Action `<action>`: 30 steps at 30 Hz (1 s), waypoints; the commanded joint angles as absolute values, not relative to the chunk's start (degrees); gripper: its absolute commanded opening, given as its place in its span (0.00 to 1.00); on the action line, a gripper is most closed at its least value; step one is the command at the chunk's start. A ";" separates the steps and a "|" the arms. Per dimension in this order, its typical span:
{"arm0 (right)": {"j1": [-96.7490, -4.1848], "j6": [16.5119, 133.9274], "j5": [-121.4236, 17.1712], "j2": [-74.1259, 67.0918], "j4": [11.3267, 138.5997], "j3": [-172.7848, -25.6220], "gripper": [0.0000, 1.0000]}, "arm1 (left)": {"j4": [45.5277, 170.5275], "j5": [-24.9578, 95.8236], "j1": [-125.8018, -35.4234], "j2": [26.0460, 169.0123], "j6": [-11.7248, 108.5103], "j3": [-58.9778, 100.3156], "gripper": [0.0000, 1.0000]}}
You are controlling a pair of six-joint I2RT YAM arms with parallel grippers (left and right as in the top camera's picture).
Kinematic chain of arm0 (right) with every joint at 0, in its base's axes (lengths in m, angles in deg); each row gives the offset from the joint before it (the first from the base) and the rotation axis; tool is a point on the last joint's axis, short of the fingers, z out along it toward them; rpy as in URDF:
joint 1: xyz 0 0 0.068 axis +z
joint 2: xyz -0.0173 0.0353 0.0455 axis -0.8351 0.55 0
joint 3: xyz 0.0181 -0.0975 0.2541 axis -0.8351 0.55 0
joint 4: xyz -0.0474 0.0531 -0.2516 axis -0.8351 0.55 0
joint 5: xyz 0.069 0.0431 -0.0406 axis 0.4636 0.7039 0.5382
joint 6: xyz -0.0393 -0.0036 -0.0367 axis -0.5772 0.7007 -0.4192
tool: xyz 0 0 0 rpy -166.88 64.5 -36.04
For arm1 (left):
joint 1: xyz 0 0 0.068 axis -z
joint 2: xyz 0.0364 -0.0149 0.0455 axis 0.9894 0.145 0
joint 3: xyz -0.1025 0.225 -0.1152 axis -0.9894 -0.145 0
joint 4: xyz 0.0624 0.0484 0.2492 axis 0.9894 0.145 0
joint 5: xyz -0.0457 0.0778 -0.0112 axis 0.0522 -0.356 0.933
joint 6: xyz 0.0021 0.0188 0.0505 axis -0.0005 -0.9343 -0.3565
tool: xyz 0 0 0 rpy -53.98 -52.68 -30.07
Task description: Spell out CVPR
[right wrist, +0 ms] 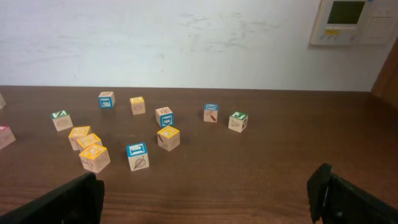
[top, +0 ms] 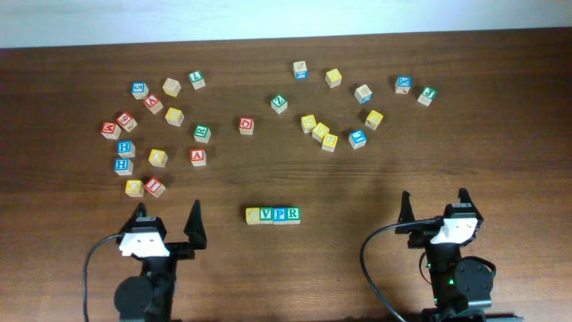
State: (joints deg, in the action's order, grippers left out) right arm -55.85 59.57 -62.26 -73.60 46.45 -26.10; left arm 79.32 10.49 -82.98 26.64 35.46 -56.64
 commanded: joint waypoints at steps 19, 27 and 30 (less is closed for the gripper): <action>-56.27 59.40 -62.15 -74.08 46.71 -25.64 0.98 | 78.62 7.78 -83.33 26.16 29.24 -58.74 0.99; -56.27 59.40 -62.13 -74.08 46.71 -25.64 0.98 | 78.55 8.02 -83.33 26.18 29.69 -58.72 0.99; -56.27 59.40 -62.15 -74.08 46.71 -25.64 0.98 | 78.55 8.02 -83.33 26.18 29.69 -58.72 0.99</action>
